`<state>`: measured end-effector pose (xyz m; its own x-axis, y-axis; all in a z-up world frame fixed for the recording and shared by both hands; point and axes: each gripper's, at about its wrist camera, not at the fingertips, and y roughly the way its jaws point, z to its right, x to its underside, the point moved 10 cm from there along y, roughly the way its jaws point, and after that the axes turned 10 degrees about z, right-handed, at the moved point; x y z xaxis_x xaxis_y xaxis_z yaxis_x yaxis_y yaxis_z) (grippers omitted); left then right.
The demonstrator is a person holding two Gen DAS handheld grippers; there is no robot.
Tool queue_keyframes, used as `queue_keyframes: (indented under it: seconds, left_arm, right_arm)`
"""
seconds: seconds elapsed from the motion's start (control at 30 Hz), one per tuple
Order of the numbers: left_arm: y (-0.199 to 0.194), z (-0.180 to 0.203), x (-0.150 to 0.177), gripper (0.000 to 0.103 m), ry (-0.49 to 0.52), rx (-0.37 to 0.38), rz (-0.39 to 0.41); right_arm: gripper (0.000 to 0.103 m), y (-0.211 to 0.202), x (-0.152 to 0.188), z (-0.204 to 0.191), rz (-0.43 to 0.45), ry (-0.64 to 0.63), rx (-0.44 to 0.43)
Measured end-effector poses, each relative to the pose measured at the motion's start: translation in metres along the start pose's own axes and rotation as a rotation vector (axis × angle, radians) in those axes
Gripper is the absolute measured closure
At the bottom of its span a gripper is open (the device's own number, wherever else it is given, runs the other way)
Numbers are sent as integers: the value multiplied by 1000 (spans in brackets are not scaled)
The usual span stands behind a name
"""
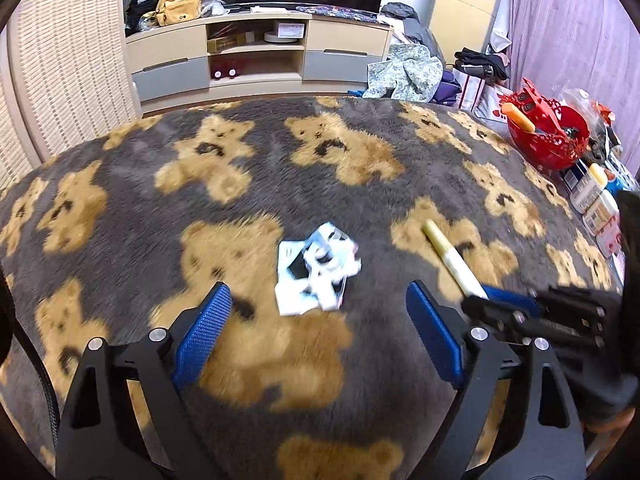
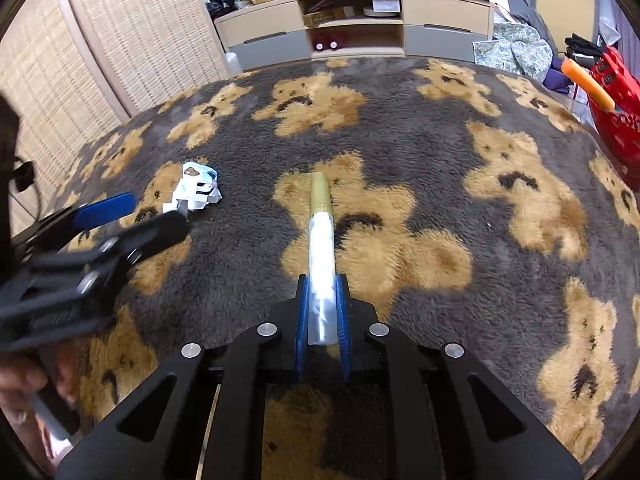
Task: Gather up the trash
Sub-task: 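Grasp the white wrapper with the left gripper while the right grasps the clear strip, then carry both items down into the dark bin and open both grippers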
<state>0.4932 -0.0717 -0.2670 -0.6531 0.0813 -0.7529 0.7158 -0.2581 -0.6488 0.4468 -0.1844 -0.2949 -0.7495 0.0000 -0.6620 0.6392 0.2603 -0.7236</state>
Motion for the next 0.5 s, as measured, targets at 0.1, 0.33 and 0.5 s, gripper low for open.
queue_keyframes:
  seconds: [0.1,0.33,0.5]
  left_arm:
    - [16,0,-1,30,-7,-5,-15]
    - [28,3,2,86,37,-22,-21]
    - [13,1,10,92,25,-22,-21]
  right_arm:
    - [89,-2,3,1,19,18,-17]
    - [89,-7,7,2,40,30,-29]
    - [89,-19,14,2,44,42,-24]
